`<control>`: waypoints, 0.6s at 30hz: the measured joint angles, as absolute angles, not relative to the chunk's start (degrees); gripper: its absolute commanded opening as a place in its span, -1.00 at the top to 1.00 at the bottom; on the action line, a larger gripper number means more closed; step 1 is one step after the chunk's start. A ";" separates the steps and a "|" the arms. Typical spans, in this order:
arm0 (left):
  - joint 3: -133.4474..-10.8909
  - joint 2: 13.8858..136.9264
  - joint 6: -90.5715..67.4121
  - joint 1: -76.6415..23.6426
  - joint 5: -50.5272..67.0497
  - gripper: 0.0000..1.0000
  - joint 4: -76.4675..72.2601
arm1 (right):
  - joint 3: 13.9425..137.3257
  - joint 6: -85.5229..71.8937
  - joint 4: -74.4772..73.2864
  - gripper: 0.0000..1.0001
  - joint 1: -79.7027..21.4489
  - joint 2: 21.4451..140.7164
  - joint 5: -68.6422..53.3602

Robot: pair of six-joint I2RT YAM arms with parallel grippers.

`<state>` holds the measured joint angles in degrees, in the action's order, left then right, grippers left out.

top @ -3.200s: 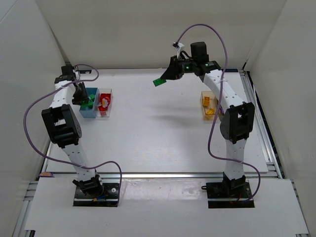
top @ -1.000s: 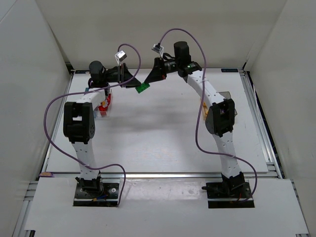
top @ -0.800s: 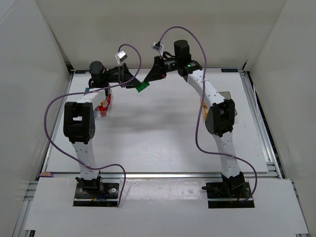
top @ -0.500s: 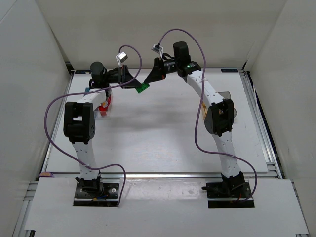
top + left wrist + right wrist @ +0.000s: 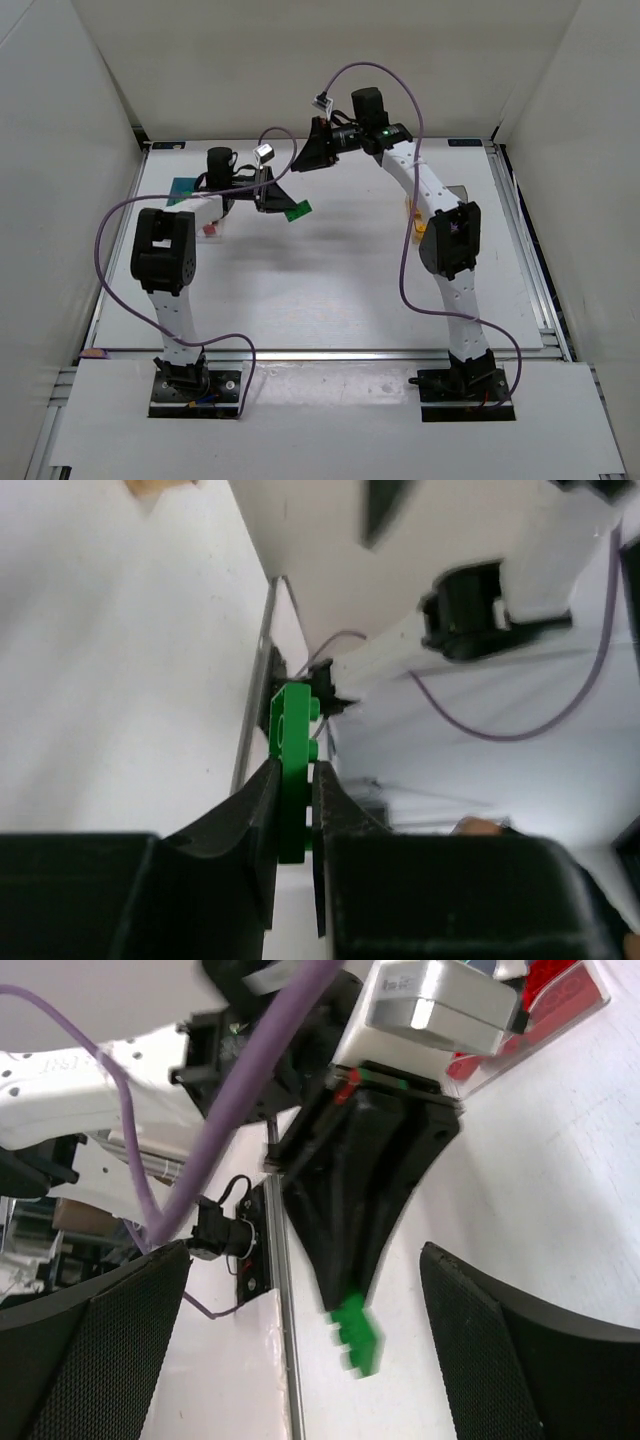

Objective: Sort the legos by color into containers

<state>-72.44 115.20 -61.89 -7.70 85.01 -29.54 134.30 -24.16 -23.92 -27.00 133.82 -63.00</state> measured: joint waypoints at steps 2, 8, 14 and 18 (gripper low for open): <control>-77.71 114.85 -42.89 -7.73 82.06 0.80 -5.30 | 132.79 -23.22 -25.65 -0.98 -26.83 131.57 -61.60; -90.48 111.53 -13.89 -7.62 70.24 0.80 31.46 | 129.03 -19.64 -28.95 -0.98 -25.61 123.83 -59.29; -89.89 108.22 -7.33 -7.44 51.31 0.80 40.32 | 126.15 -13.41 -33.78 -0.98 -23.16 118.08 -51.62; -87.07 103.53 -6.81 -6.50 35.20 0.80 40.58 | 122.61 -9.67 -36.49 -0.98 -20.38 114.85 -44.80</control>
